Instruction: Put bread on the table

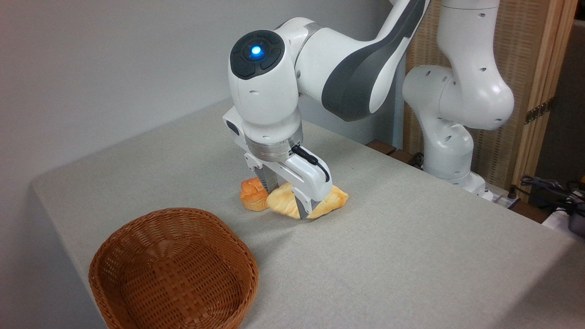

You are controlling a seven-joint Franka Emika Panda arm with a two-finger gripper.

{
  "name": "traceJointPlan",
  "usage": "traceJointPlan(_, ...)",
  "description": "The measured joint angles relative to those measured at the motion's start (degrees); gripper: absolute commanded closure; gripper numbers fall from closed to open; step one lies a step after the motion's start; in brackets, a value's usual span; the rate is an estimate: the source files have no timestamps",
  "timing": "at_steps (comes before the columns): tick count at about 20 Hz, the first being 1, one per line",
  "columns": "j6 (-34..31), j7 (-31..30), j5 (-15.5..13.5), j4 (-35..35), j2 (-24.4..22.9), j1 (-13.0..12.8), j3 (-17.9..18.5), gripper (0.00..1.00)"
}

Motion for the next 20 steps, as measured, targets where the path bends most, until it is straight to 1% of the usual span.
traceJointPlan(1, 0.1, 1.0, 1.1, 0.0, 0.1, 0.0, 0.0, 0.0)
traceJointPlan(3, 0.2, 3.3, 4.9, 0.0, 0.1, 0.0, 0.1, 0.0)
traceJointPlan(4, 0.3, 4.0, 6.0, 0.1, 0.1, 0.0, 0.1, 0.0)
traceJointPlan(5, 0.3, 4.3, 6.7, 0.2, 0.1, 0.0, 0.1, 0.0)
traceJointPlan(6, 0.3, 4.6, 8.1, 0.2, 0.1, 0.0, 0.1, 0.0)
traceJointPlan(8, 0.3, 5.3, 12.0, 0.3, 0.1, 0.0, 0.1, 0.0)
traceJointPlan(11, 0.8, 5.8, 15.8, 1.6, -0.1, 0.0, 0.3, 0.0)
traceJointPlan(13, 1.0, 5.8, 16.6, 4.6, -0.4, 0.0, 1.3, 0.0)
traceJointPlan(16, 0.0, 5.8, 16.7, 10.6, -1.2, 0.0, 2.1, 0.0)
traceJointPlan(17, -1.3, 5.7, 16.5, 12.4, -1.5, 0.0, 2.1, 0.0)
traceJointPlan(18, -2.4, 4.8, 15.6, 14.0, -1.6, 0.0, 1.7, 0.0)
traceJointPlan(20, -3.4, -0.1, 14.1, 16.9, -1.7, -0.1, -0.4, 0.0)
